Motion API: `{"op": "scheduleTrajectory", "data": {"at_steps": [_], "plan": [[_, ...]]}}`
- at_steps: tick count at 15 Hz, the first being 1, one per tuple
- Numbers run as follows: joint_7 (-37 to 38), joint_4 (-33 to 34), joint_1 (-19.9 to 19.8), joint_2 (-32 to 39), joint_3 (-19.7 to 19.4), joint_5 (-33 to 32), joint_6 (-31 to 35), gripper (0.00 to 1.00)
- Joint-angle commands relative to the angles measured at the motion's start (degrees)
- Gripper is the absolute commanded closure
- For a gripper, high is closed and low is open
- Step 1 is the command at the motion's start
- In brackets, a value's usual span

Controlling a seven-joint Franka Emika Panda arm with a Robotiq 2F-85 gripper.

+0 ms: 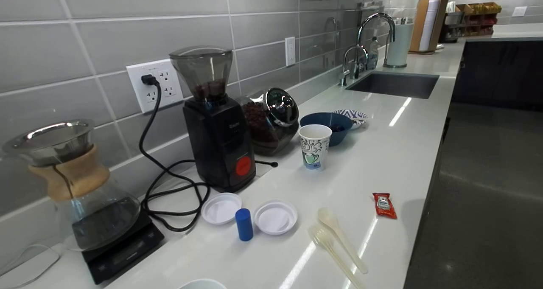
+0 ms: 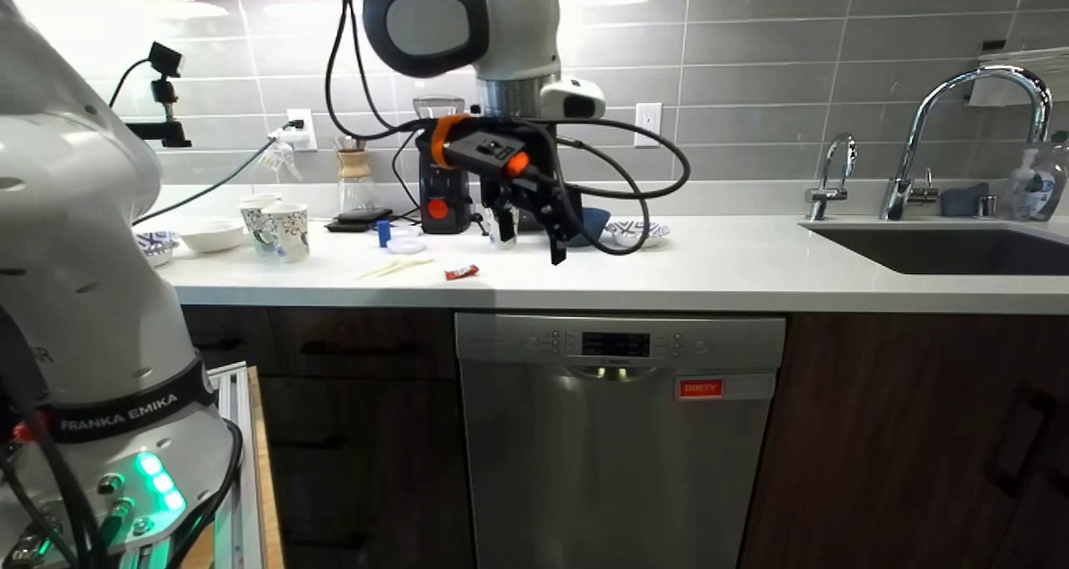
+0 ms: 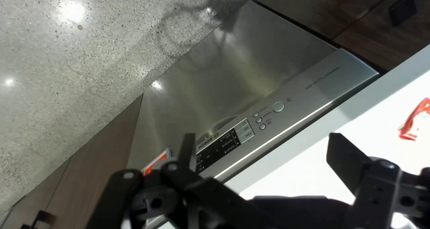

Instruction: Press a button on the left side of the stove

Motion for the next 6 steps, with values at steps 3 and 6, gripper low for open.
{"op": "scheduleTrajectory", "data": {"at_steps": [3,6], "plan": [[-0.53,-10.87,6.04,-12.02,-2.77,-0.44,7.25,0.00],[1.22,-9.22,7.04,-10.21,-3.77,-1.67,6.16,0.00]]}}
